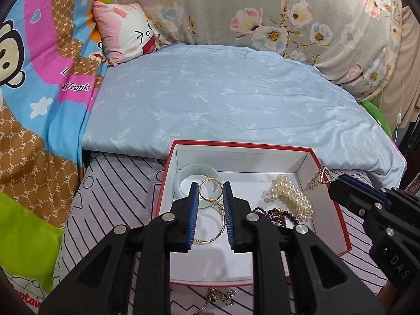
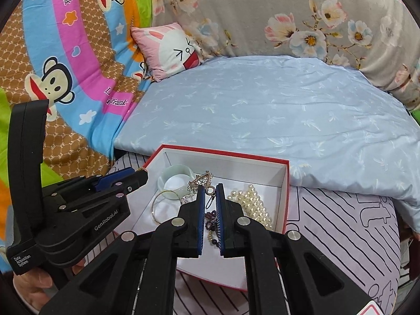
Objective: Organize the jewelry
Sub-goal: 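Lower both items into the red box and open both grippers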
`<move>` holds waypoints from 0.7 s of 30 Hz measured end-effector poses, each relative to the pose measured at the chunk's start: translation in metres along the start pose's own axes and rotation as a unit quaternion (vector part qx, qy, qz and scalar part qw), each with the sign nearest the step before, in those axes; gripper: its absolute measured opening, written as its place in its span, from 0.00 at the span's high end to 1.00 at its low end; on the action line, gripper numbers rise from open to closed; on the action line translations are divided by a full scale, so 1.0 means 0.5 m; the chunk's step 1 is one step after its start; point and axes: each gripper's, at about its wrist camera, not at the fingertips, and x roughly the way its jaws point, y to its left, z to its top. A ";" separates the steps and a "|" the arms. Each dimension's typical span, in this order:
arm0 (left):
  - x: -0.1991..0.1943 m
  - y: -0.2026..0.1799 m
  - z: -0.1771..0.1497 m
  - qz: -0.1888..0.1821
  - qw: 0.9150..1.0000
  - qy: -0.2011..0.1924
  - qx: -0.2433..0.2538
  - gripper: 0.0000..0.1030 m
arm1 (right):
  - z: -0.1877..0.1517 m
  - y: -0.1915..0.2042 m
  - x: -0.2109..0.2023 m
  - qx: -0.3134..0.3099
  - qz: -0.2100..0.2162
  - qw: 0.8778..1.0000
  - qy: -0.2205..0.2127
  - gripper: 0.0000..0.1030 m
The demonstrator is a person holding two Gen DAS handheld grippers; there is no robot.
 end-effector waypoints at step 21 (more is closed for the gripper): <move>0.062 0.013 0.014 0.002 1.000 0.010 -0.013 0.83 | -0.005 -0.041 0.087 0.013 -0.012 0.999 0.029 0.93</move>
